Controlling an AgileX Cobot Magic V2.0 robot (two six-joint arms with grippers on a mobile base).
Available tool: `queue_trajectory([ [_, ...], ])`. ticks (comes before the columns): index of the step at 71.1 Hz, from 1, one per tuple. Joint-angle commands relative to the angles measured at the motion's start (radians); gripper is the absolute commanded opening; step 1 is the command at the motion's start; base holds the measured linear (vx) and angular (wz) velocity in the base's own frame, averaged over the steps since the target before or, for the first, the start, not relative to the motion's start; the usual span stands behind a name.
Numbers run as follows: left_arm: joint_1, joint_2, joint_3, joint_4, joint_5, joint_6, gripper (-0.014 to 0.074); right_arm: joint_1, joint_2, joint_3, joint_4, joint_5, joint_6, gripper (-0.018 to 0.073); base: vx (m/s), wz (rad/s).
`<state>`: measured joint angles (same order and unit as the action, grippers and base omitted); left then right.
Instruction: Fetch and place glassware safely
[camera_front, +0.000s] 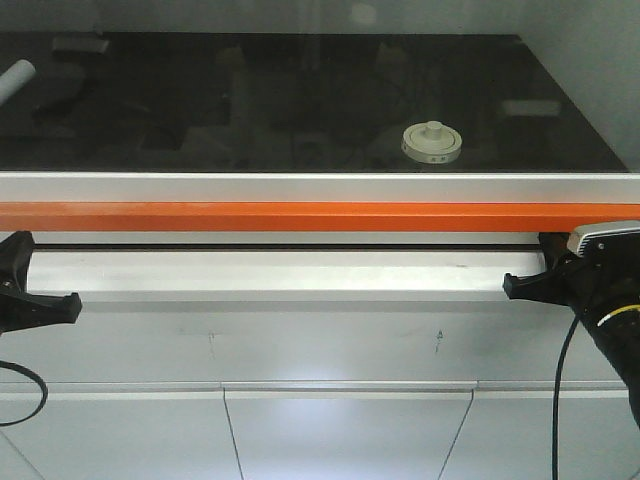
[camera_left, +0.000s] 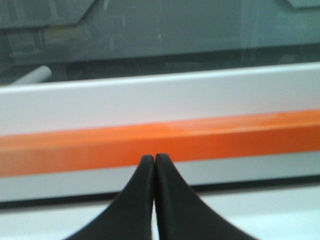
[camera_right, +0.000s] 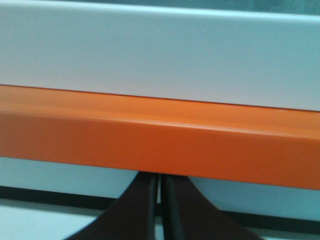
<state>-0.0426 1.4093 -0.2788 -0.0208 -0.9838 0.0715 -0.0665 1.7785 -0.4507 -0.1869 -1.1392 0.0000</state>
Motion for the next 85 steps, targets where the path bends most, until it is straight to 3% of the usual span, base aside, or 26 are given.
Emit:
queue_trajectory([
  [1,-0.007,0.015,-0.025,0.0,-0.055,-0.004,-0.0007,-0.008,-0.032,-0.03,0.002,-0.19,-0.006,-0.0001,0.0,0.0],
  [15,-0.007,0.115,-0.033,0.0,-0.158,-0.004,-0.0007,-0.008,-0.032,-0.03,0.002,-0.193,-0.006,-0.0001,0.0,0.0],
  [47,-0.007,0.23,-0.202,-0.007,-0.151,-0.003,-0.0007,-0.008,-0.032,-0.03,0.002,-0.191,0.0,-0.0001,0.0,0.0],
  [85,-0.007,0.23,-0.212,0.0,-0.179,-0.003,-0.0007,-0.008,-0.032,-0.03,0.002,-0.205,-0.006,-0.0001,0.0,0.0],
])
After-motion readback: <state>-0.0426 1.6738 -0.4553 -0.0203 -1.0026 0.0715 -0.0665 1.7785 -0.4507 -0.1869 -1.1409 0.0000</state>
